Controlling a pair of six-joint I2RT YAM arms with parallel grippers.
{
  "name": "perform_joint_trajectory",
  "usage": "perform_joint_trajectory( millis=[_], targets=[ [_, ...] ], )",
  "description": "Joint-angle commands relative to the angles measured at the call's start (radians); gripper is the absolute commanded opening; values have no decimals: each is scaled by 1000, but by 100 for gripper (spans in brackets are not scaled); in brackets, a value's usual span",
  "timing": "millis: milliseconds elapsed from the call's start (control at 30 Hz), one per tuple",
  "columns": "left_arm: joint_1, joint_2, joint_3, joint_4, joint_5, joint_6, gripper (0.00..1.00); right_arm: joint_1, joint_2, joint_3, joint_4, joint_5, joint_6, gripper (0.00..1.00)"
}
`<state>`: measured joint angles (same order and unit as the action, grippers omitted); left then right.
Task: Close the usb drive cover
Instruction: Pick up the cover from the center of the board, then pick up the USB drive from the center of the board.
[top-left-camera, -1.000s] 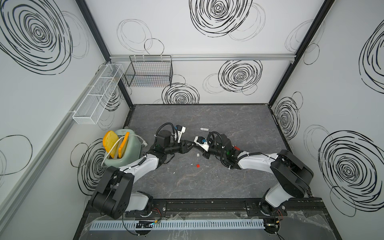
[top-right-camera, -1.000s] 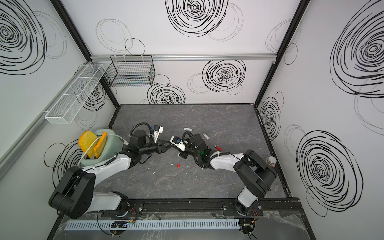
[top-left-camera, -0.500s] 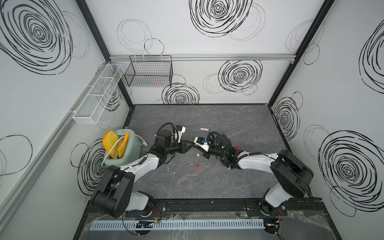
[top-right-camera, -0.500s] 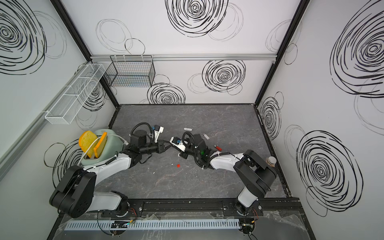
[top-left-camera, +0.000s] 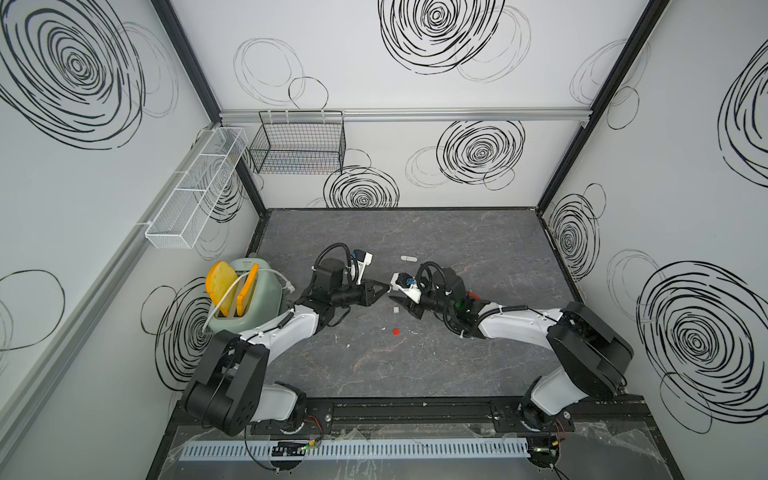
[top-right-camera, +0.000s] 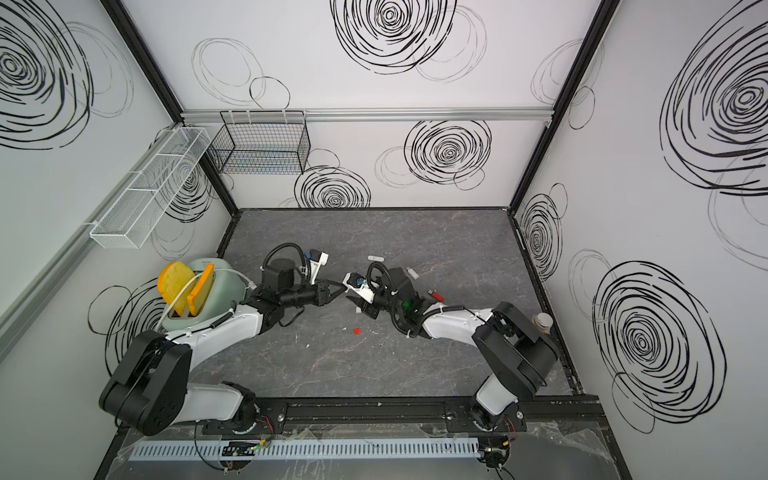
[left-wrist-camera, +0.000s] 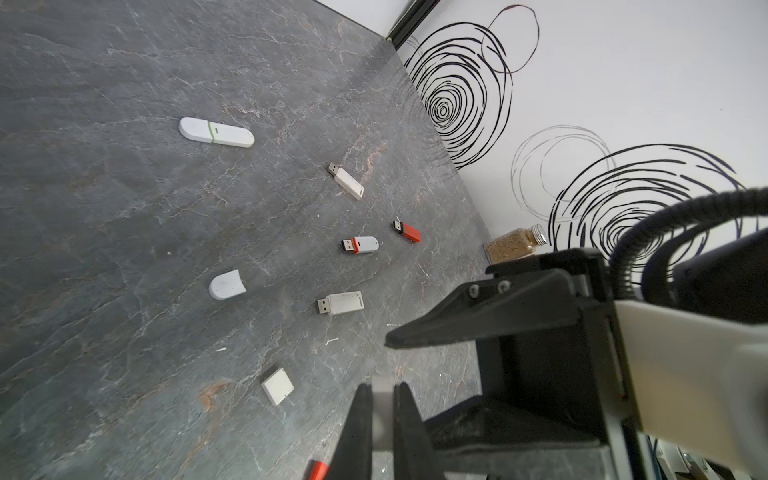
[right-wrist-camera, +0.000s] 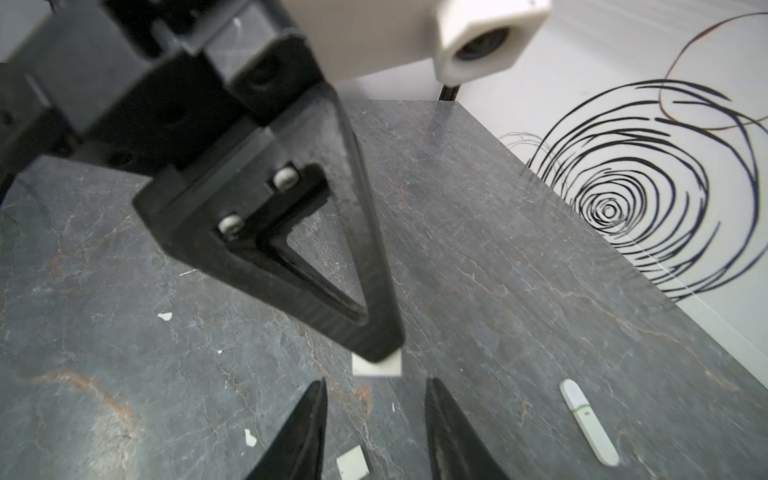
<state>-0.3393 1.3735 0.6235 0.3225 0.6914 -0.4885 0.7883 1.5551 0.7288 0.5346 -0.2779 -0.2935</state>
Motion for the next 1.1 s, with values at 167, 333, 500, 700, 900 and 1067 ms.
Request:
perform_joint_trajectory(
  millis=[167,333,500,700,900,1067],
  targets=[
    [10,2,40,-26,-32,57,0,-98,-60,84,-311,102,81,53],
    [9,8,53,-51,-47,91,0,-172,-28,188,-474,139,125,62],
    [9,6,64,-71,-53,104,0,-262,29,276,-591,179,185,68],
    [10,1,69,-85,-57,118,0,-347,150,399,-747,182,209,84],
    [10,0,71,-93,-67,131,0,-410,261,515,-870,180,214,76],
    [12,3,73,-98,-68,134,0,-434,360,596,-951,186,214,67]
  ],
)
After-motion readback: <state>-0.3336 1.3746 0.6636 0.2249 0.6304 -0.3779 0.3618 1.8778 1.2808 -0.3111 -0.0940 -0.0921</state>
